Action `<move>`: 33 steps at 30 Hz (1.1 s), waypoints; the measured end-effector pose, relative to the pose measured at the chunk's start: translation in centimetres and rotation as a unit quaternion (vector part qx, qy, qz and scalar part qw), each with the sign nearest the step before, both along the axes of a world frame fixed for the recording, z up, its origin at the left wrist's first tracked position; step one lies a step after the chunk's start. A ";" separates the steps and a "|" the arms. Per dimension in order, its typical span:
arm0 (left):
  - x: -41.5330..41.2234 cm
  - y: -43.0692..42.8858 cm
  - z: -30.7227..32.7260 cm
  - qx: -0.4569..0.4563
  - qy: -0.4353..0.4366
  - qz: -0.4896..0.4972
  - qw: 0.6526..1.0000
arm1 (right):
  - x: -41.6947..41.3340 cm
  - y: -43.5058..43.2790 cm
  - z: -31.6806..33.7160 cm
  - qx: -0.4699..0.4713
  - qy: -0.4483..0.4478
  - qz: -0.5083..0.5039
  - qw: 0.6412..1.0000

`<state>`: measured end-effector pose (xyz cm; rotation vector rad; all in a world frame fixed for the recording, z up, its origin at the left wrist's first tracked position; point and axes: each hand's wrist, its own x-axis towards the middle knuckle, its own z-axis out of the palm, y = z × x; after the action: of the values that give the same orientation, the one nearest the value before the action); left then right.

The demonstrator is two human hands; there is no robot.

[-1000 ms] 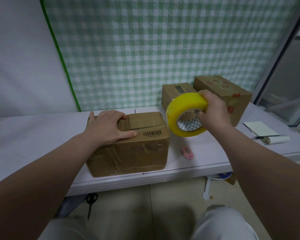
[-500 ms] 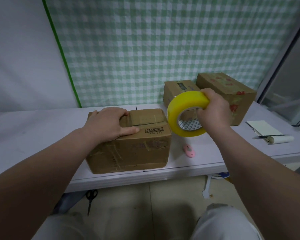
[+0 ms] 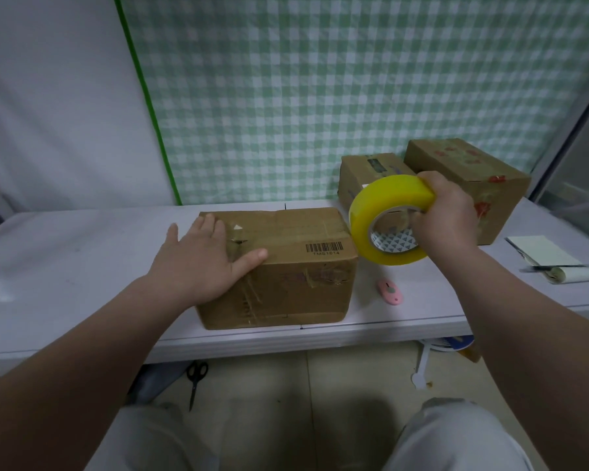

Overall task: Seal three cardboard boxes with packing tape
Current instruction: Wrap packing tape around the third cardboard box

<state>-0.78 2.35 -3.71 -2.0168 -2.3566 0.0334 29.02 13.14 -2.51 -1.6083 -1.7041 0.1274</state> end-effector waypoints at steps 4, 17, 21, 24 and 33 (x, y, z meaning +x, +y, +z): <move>1.1 0.3 0.5 -0.068 0.029 0.014 0.997 | 0.1 -0.3 -0.2 -0.003 0.005 0.000 1.000; 3.3 1.0 1.4 -0.130 -0.012 -0.016 0.991 | 0.2 -0.4 -0.6 -0.014 0.029 -0.001 0.999; 3.8 0.9 1.6 -0.133 -0.031 -0.037 0.990 | 0.2 -0.4 -0.8 -0.016 0.045 0.000 0.999; 5.5 1.0 1.6 -0.122 -0.042 -0.077 0.989 | 0.2 -0.4 -1.0 -0.017 0.052 0.003 0.998; 8.7 2.2 1.3 -0.114 -0.032 -0.067 0.991 | 0.3 -0.4 -1.5 -0.016 0.057 -0.006 0.998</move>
<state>7.95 4.51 -2.45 -2.3067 -2.3430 0.2473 29.33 12.75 -4.04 -1.6038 -1.6117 0.2384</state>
